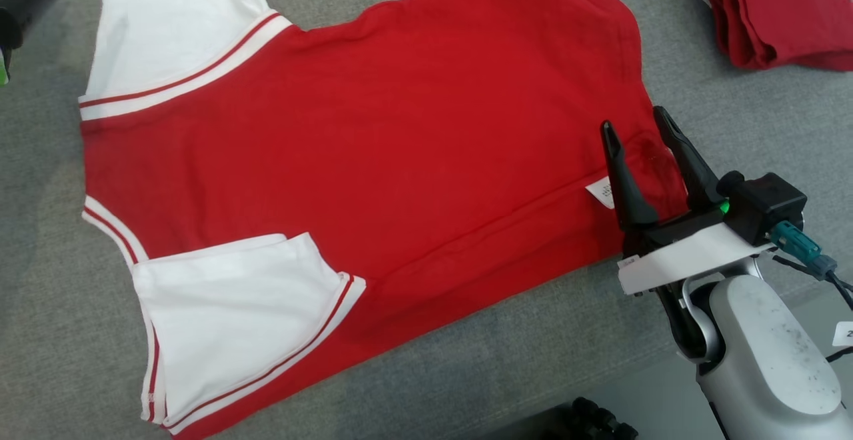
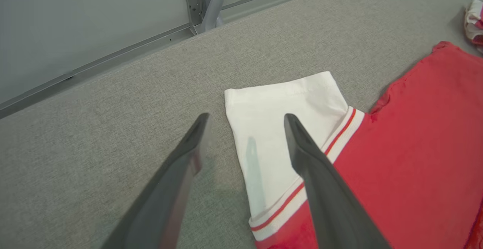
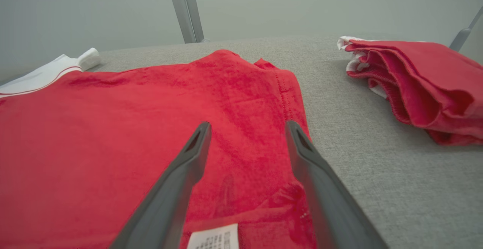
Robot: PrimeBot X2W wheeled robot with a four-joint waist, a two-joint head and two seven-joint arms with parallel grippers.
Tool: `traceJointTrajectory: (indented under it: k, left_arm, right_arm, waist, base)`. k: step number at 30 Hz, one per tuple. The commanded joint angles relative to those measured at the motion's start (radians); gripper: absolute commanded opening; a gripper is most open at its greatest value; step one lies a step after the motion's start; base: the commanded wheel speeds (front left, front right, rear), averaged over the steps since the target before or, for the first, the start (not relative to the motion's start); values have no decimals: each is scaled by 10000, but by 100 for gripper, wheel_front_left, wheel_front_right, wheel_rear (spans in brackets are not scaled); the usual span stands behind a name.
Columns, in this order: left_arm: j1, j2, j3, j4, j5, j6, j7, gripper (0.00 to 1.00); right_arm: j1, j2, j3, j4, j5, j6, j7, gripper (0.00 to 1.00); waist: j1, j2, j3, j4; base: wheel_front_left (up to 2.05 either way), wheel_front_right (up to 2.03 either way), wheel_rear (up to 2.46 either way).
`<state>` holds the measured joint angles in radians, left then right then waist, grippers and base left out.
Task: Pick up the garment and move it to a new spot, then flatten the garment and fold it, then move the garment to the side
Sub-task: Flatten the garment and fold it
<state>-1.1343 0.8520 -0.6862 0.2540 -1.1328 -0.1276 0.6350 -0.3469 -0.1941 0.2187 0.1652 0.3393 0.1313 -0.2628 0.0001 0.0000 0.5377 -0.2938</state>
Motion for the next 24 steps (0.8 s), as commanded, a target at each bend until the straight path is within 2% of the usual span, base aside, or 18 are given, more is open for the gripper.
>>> traceJointTrajectory:
  k: [1, 9, 12, 24]
  left_arm:
    - [-262, -13, -252, 135, 168, -50, -35, 100]
    - [-1136, -285, -1040, 1390, 352, -51, -144, 100]
    - [-1509, -258, -1586, 1880, 629, -51, -190, 100]
    - [-2141, -58, -2485, 2886, 434, -51, -157, 100]
  right_arm:
    - [-174, 51, 53, -50, -14, -12, -27, 100]
    - [-326, 213, 194, -56, 0, -12, -29, 100]
    - [-334, 325, 228, 1, 14, -12, -27, 100]
    - [-380, 463, 300, -12, -72, -12, -27, 100]
  waist:
    - [-1, 0, 344, -353]
    - [-1, 0, 630, -642]
    - [-1, 0, 693, -790]
    - [-1, 0, 806, -1166]
  base:
    - [0, 0, 0]
    - [0, 0, 0]
    - [0, 0, 0]
    - [0, 0, 0]
